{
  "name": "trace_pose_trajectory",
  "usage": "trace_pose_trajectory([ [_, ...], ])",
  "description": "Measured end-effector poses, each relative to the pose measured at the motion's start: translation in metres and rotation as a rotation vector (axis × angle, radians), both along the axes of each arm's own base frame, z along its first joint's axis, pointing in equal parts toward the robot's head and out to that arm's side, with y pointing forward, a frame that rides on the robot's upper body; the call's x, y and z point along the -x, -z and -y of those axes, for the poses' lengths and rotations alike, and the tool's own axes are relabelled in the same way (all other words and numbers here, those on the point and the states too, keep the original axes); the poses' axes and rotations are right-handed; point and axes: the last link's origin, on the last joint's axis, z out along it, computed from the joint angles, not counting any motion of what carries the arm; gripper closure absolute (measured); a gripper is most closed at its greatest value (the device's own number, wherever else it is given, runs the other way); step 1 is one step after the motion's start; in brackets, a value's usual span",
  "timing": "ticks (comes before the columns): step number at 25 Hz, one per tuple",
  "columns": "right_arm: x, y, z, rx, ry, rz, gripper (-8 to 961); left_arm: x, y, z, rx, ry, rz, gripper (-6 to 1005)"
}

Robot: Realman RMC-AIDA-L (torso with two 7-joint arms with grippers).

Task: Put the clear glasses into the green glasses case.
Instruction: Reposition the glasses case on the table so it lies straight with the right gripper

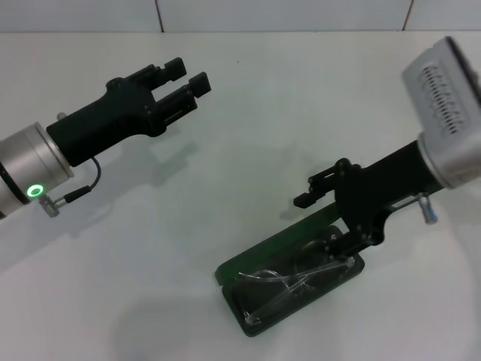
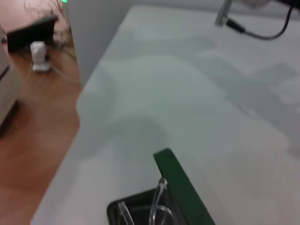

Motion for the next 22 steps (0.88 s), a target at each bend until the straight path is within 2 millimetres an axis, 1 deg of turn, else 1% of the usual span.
trace_pose_trajectory([
  [1, 0.001, 0.003, -0.001, -0.001, -0.004, 0.010, 230, 0.000, 0.000, 0.000, 0.002, 0.001, -0.002, 413],
  [4, 0.006, 0.009, -0.003, 0.001, -0.018, 0.039, 263, 0.000, 0.000, 0.000, 0.004, 0.003, -0.007, 413],
  [12, 0.007, 0.013, -0.009, -0.020, -0.007, 0.046, 350, 0.002, -0.002, 0.000, 0.003, 0.000, -0.012, 414],
  [20, 0.009, 0.014, -0.021, -0.108, 0.045, 0.013, 743, 0.003, -0.006, -0.002, -0.004, 0.001, -0.018, 414],
  [22, 0.010, 0.012, -0.025, -0.154, 0.050, -0.012, 758, 0.003, -0.007, -0.003, -0.005, 0.002, -0.018, 414],
])
